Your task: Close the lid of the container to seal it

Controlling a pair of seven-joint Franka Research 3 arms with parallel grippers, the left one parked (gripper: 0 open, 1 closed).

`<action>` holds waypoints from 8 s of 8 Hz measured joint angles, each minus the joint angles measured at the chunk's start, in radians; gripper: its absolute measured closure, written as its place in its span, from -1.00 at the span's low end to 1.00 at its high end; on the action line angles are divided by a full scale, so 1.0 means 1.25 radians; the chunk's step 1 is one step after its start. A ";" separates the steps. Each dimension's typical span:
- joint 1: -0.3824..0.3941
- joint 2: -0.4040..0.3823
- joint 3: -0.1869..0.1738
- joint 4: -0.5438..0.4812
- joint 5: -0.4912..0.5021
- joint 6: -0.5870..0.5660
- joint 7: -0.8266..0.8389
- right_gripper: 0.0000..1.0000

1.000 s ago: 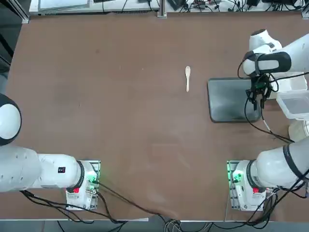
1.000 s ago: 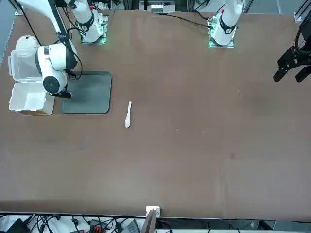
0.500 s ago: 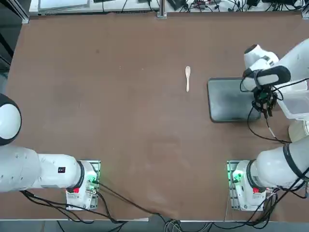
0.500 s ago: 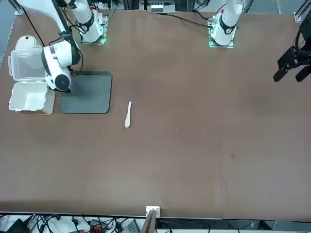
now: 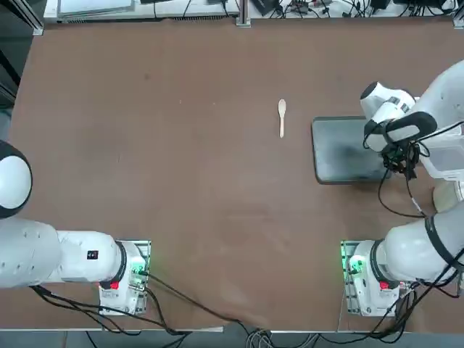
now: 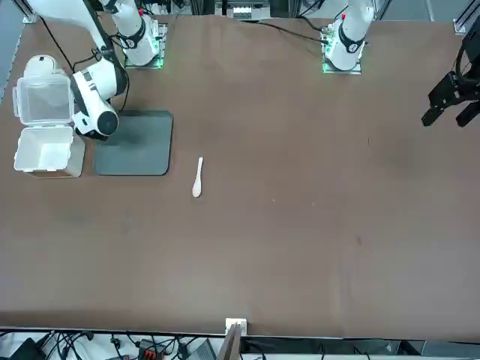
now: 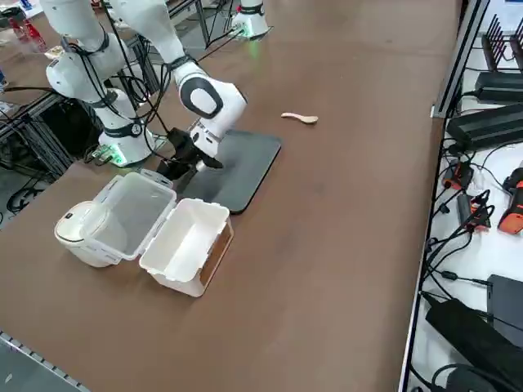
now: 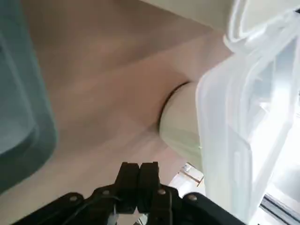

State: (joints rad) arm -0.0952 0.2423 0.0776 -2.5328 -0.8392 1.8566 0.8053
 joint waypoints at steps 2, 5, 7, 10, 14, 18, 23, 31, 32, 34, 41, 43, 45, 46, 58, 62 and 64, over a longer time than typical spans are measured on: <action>0.019 0.030 0.001 -0.010 -0.056 0.000 0.083 0.96; 0.022 0.041 0.000 -0.012 -0.086 -0.025 0.107 0.96; 0.022 0.041 0.000 -0.013 -0.096 -0.069 0.119 0.96; 0.022 0.044 0.000 -0.025 -0.125 -0.095 0.165 0.96; 0.023 0.049 0.000 -0.030 -0.181 -0.126 0.177 0.96; 0.032 0.043 0.010 0.000 -0.216 -0.167 0.140 0.96; 0.036 -0.029 0.009 0.116 -0.220 -0.207 -0.111 0.96; -0.084 -0.119 -0.008 0.501 0.141 -0.231 -0.596 0.96; -0.108 -0.129 -0.008 0.536 0.204 -0.210 -0.627 0.96; -0.164 -0.158 -0.010 0.549 0.315 -0.123 -0.720 0.96; -0.349 -0.170 -0.023 0.340 0.460 0.234 -0.895 0.96; -0.358 -0.170 -0.024 0.308 0.489 0.296 -0.935 0.96; -0.358 -0.168 -0.023 0.297 0.509 0.337 -0.950 0.96; -0.358 -0.164 -0.023 0.292 0.528 0.358 -0.967 0.96; -0.359 -0.074 -0.023 0.288 0.580 0.456 -0.999 0.96; -0.359 -0.073 -0.023 0.288 0.580 0.459 -0.999 0.96; -0.367 -0.071 -0.023 0.290 0.583 0.469 -1.023 0.96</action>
State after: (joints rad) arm -0.5541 0.1539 0.0488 -2.1705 -0.1101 2.4426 -0.4732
